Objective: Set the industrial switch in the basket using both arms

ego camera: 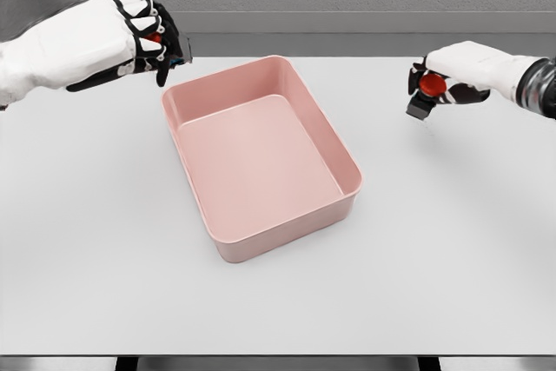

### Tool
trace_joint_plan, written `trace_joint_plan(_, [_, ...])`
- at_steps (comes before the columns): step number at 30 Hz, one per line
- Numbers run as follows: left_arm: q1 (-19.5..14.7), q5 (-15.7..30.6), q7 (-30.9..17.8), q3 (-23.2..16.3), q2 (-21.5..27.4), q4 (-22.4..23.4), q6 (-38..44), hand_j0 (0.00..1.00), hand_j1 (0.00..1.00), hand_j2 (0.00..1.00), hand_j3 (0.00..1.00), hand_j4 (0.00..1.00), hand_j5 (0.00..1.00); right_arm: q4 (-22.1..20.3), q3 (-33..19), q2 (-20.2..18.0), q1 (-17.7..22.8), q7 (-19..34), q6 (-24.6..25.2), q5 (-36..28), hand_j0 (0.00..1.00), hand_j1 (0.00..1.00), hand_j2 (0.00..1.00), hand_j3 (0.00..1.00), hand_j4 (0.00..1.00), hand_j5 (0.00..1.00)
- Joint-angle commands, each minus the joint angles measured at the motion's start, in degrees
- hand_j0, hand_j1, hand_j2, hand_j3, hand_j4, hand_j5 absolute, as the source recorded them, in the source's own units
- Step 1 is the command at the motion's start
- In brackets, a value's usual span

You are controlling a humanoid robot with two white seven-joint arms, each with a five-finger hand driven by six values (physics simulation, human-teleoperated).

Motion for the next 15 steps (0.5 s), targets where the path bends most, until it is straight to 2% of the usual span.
trace_joint_plan(1, [-0.1,-1.5,0.1,-6.7,-4.1,-0.1,0.2,0.22,0.22,0.22,0.22,0.22,0.22,-1.2,0.0,0.3,0.0,0.0,0.0,0.0,0.47,0.47,0.47,0.47,0.47,0.47])
trace_joint_plan(4, [-2.9,-4.1,0.1,-13.4,-7.0,-0.1,0.2,0.22,0.22,0.22,0.22,0.22,0.22,-1.4,0.0,1.1,-0.5,0.0,-0.1,0.0,0.47,0.47,0.47,0.47,0.47,0.47])
trace_joint_plan(6, [-4.3,-5.5,0.2,-16.4,-8.2,-0.1,0.2,0.22,0.22,0.22,0.22,0.22,0.22,-2.2,0.0,1.9,-1.0,0.0,0.1,0.0,0.47,0.47,0.47,0.47,0.47,0.47])
trace_joint_plan(11, [-5.2,-6.8,0.0,-17.8,-8.4,-0.1,0.2,0.24,0.24,0.24,0.24,0.24,0.24,-2.7,0.2,5.4,-3.0,0.0,-0.1,0.0,0.48,0.48,0.48,0.48,0.48,0.48])
trace_joint_plan(13, [-5.3,-7.3,0.0,-17.8,-8.5,-0.2,0.2,0.35,0.35,0.35,0.35,0.35,0.35,-2.8,0.4,6.2,-3.1,0.0,-0.2,0.0,0.48,0.48,0.48,0.48,0.48,0.48])
trace_joint_plan(15, [-5.2,-7.6,0.0,-17.8,-8.5,-0.1,0.2,0.40,0.40,0.40,0.40,0.40,0.40,-4.8,0.6,6.4,-3.1,0.0,0.2,0.0,0.48,0.48,0.48,0.48,0.48,0.48])
